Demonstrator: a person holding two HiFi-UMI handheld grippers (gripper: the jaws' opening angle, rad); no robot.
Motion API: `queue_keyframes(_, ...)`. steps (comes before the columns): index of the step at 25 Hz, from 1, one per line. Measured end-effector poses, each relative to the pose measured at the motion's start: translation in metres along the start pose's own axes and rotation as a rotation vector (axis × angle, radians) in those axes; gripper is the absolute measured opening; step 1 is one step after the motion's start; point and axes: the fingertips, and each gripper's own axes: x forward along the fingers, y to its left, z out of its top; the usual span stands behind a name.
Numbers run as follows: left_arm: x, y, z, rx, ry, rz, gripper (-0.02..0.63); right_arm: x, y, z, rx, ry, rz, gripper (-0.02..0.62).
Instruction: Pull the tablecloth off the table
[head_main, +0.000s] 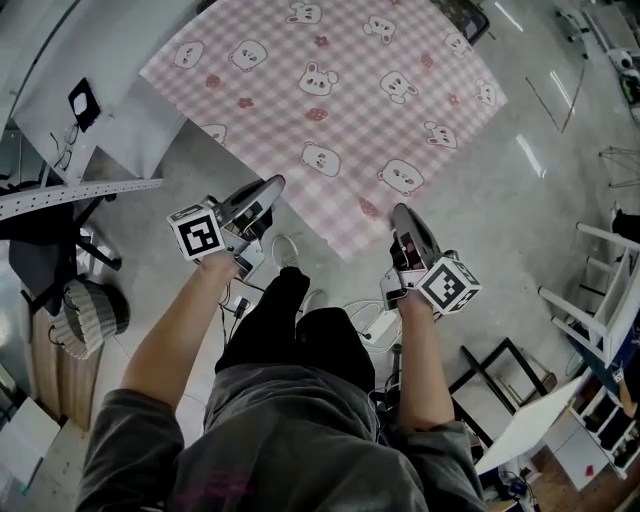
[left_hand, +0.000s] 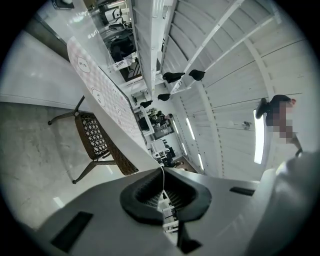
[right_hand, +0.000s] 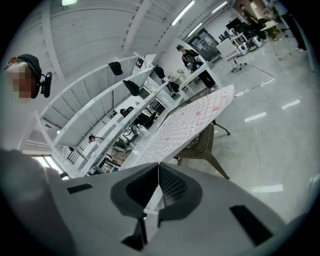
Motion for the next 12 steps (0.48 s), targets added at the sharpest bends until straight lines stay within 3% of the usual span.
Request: queue_keyframes(12, -0.0015, -0.0001, 0.0003, 0.007, -0.001, -0.045, 0.000, -0.0006, 0.0014, -0.0033, 0.012, -0.017, 0.025, 0.003)
